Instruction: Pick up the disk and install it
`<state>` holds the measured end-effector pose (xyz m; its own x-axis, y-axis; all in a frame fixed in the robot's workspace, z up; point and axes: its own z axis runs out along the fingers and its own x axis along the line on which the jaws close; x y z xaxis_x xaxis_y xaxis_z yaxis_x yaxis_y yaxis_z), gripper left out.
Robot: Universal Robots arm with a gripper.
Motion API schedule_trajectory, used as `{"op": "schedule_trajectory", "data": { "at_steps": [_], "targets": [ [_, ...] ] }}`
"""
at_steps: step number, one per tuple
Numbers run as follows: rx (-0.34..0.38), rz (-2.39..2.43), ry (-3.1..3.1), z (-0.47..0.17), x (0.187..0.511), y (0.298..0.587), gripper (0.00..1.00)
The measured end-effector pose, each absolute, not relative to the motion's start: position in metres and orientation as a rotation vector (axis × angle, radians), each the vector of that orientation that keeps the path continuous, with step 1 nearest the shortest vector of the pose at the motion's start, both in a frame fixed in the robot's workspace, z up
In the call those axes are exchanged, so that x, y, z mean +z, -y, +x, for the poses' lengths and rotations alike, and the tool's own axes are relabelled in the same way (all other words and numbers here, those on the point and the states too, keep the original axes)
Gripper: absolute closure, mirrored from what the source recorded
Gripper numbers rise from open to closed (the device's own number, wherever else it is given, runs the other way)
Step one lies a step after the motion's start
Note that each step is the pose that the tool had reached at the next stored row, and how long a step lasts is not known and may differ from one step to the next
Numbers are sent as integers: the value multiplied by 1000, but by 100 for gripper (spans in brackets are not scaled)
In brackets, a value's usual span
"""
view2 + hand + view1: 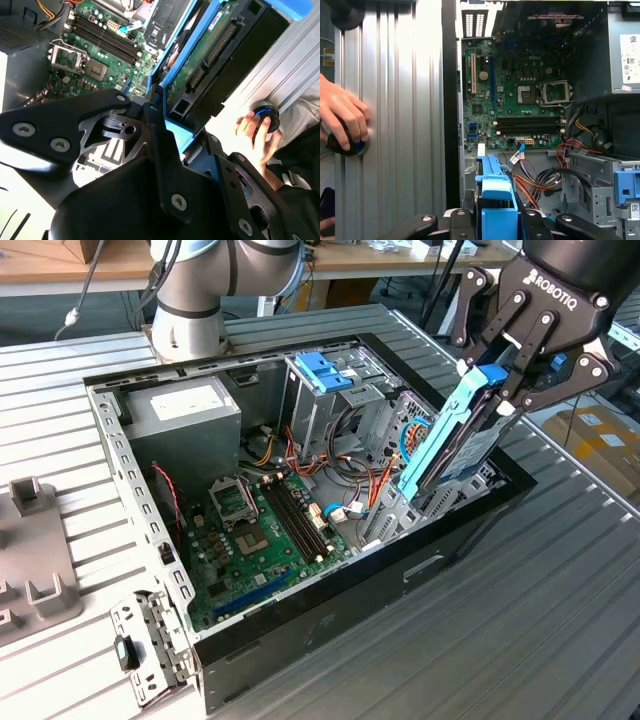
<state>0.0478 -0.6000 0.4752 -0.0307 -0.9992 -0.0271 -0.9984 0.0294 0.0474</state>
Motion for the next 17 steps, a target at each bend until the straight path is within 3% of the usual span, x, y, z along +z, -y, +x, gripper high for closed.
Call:
{"op": "schedule_trajectory", "data": {
  "at_steps": [17],
  "targets": [
    [-83, 2177, 2244, 63, 473, 600, 63]
  ]
}}
